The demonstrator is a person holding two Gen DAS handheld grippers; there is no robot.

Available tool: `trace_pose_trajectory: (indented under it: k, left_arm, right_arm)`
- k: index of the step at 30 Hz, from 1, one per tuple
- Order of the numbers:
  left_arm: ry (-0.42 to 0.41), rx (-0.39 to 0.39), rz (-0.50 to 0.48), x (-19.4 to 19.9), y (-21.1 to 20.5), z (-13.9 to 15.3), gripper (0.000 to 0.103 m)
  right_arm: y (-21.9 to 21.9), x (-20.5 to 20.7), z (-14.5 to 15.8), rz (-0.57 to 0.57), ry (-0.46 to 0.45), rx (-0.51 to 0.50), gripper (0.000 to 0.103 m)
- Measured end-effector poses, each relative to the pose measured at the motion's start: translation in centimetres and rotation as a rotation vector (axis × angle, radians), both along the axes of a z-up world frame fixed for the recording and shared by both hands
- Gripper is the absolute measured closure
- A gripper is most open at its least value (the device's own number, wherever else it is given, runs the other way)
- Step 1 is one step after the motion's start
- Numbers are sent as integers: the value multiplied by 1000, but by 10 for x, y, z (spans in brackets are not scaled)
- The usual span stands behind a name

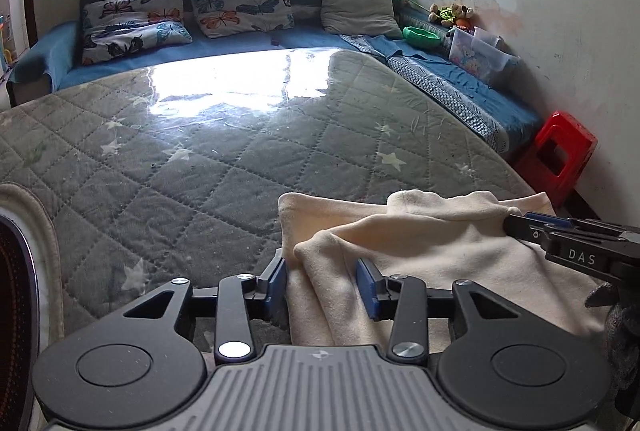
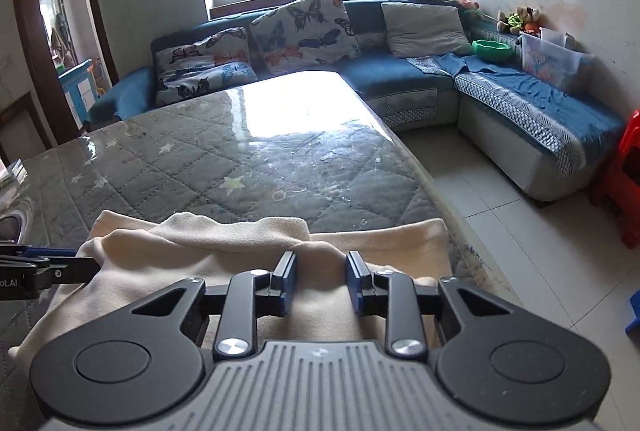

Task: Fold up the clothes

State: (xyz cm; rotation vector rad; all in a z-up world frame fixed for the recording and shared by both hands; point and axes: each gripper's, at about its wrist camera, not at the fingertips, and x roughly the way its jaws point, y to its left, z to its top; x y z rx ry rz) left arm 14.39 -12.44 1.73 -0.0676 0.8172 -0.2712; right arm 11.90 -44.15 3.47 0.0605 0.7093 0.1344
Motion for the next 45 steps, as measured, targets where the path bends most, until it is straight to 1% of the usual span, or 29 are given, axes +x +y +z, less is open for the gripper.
trace_pose_trajectory:
  k: [3,5,9,13,14,16,20,21,23,25,26,28,30,31,32,37,40,45]
  left_arm:
    - [-16,11,-9,-10,-1,4,60]
    - [-25,19,-18,-17,-4,7,58]
    - [-27,33,-34,-31,-9,8,57]
    - [-32,51,-34,-43,-12,9,53]
    - [-34,55,-35,-46,-13,9,53]
    - [-38,68,-39,-51,-15,9,50]
    - [-49,102,-45,-60,-19,8,49]
    - [-51,105,-43,-62,-18,8,47]
    - [-52,111,-39,-66,-16,9,45]
    - [-51,110,-37,-70,-15,9,43]
    - [-49,110,-35,-71,-15,9,43]
    - [-44,112,-32,-76,-13,8,37]
    - [-40,116,-29,-80,-12,6,36]
    - [-39,119,-29,-82,-12,5,35]
    - [-37,117,-26,-84,-11,4,35]
    - [-27,105,-12,-96,-7,2,30]
    - [-29,101,-13,-103,-6,1,23]
    - [-45,122,-12,-116,-8,2,17]
  right_arm:
    - [3,-14,10,23,-17,-14,69]
    - [7,-27,17,49,-28,-18,63]
    - [16,-53,21,104,-27,-30,61]
    - [27,-72,20,139,-26,-48,59]
    - [28,-73,19,139,-27,-54,57]
    - [31,-76,18,138,-28,-67,56]
    - [37,-82,15,137,-30,-91,55]
    - [38,-84,15,137,-30,-97,55]
    - [41,-87,13,136,-32,-110,48]
    - [42,-90,14,133,-32,-99,46]
    - [43,-92,15,131,-32,-91,43]
    - [44,-96,16,127,-30,-79,42]
    - [45,-99,15,122,-26,-78,40]
    - [45,-102,14,119,-24,-75,36]
    - [46,-104,14,115,-21,-70,29]
    - [51,-114,15,105,-27,-83,26]
    - [53,-120,15,99,-25,-67,19]
    - [55,-129,15,85,-25,-49,16]
